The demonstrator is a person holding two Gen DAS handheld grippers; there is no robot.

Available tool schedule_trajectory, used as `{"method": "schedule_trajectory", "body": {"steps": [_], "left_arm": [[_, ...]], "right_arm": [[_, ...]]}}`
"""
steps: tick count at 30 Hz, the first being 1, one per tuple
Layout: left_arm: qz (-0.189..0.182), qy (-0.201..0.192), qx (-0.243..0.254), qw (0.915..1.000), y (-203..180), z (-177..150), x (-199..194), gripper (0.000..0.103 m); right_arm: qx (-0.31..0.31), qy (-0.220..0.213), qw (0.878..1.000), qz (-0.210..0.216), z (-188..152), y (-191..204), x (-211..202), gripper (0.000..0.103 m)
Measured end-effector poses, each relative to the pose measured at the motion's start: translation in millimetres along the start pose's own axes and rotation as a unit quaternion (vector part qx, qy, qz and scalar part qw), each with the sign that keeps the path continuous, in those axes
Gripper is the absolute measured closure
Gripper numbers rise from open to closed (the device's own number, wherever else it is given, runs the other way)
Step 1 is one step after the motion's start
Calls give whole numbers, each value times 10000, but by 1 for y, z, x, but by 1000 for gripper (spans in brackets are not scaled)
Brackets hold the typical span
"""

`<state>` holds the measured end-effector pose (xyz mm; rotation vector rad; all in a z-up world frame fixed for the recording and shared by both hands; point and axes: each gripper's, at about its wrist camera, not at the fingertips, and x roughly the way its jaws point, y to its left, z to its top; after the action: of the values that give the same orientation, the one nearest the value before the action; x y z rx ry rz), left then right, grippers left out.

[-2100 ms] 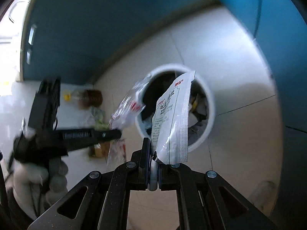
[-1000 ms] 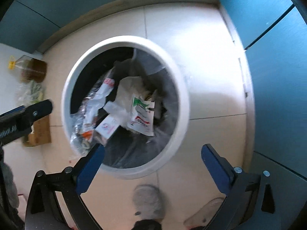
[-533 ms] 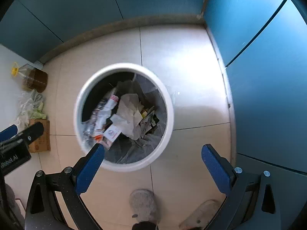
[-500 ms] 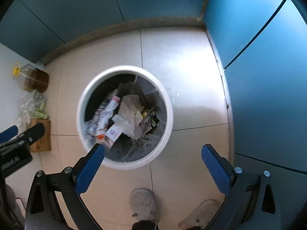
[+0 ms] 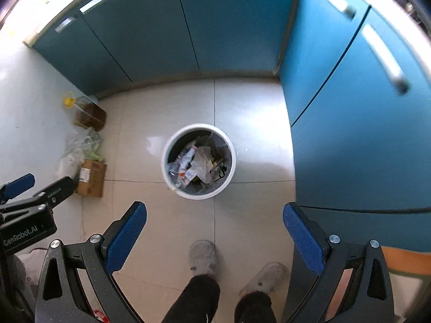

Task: Collect trash
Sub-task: 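Turn both open tools back toward the counter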

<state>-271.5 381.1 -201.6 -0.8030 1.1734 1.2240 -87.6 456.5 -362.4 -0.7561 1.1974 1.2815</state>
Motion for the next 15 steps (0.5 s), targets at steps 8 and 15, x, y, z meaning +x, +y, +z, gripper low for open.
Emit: {"method": "schedule_trajectory", "body": {"steps": [8,15], "left_arm": [[-44,-368,109,9993,-6,-14,-110,7],[62,-778,283,9965,-40,-10,-186,7]], "right_arm": [[135,-420,9986,278,-10,-9,-133,1],[808,-817,9887,965,-21,-63,-212,1]]}}
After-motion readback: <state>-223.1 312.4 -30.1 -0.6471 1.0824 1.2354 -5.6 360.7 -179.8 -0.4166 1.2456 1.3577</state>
